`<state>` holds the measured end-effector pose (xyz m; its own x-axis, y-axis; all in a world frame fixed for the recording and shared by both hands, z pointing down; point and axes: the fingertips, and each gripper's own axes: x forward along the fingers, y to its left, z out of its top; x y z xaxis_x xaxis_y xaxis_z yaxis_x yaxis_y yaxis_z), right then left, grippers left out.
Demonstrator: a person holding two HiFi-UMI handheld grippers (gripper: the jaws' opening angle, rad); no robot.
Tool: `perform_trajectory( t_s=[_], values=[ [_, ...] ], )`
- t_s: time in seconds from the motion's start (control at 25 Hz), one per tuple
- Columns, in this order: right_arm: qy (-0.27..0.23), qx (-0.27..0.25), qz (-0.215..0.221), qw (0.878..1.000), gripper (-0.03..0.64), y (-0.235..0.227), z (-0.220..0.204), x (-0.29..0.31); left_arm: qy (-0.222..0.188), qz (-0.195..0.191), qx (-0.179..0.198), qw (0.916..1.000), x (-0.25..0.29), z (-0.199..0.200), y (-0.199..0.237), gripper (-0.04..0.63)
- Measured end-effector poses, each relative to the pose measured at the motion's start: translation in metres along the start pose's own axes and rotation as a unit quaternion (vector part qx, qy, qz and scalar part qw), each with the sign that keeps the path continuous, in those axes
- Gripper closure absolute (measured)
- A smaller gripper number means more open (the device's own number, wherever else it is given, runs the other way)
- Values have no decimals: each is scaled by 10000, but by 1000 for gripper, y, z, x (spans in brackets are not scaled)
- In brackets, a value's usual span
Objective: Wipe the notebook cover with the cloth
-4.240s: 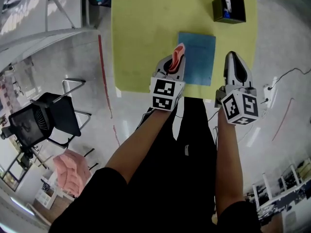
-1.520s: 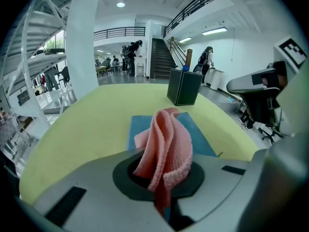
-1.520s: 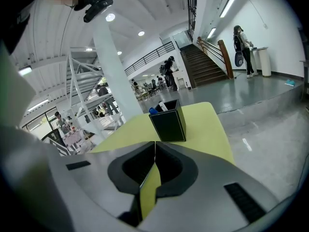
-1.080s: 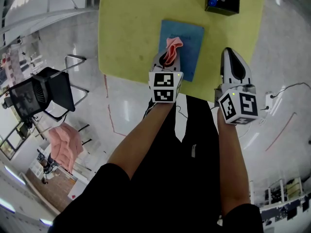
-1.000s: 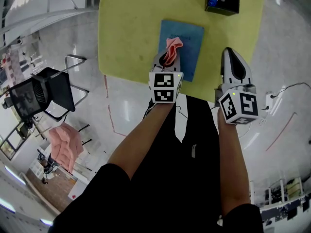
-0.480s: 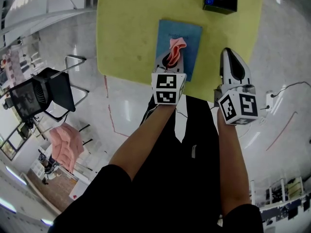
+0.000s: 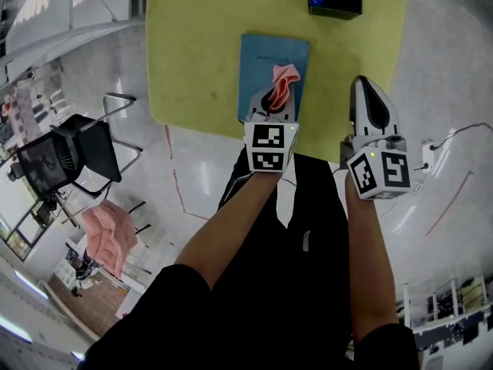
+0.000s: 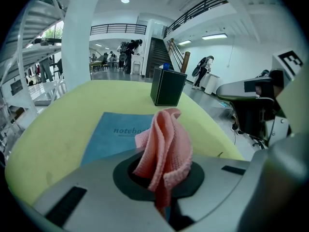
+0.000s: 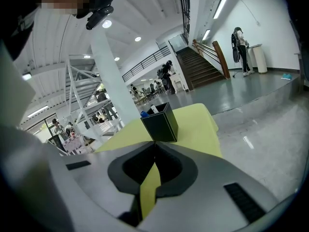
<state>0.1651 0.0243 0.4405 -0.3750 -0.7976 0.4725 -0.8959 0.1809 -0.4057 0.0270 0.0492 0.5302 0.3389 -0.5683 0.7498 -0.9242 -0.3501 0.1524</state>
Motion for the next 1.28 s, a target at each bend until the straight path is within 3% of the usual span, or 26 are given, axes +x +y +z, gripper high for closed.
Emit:
perform_trajectory(
  t_s=[0.32, 0.76, 0.96, 1.28],
  values=[
    [-365, -121, 186, 9991, 586, -5, 16, 0, 80, -206, -17, 9998, 8, 2, -32, 572],
    [-59, 45, 177, 9998, 586, -8, 7, -2, -7, -372, -323, 9988, 5, 5, -34, 572],
    [-128, -81, 468, 9988, 586, 17, 2, 3, -520, 54, -486, 9974, -31, 23, 12, 572],
    [-145, -148, 644, 9977, 586, 55, -5, 10, -674, 441, -334, 9962, -80, 16, 76, 572]
  ],
)
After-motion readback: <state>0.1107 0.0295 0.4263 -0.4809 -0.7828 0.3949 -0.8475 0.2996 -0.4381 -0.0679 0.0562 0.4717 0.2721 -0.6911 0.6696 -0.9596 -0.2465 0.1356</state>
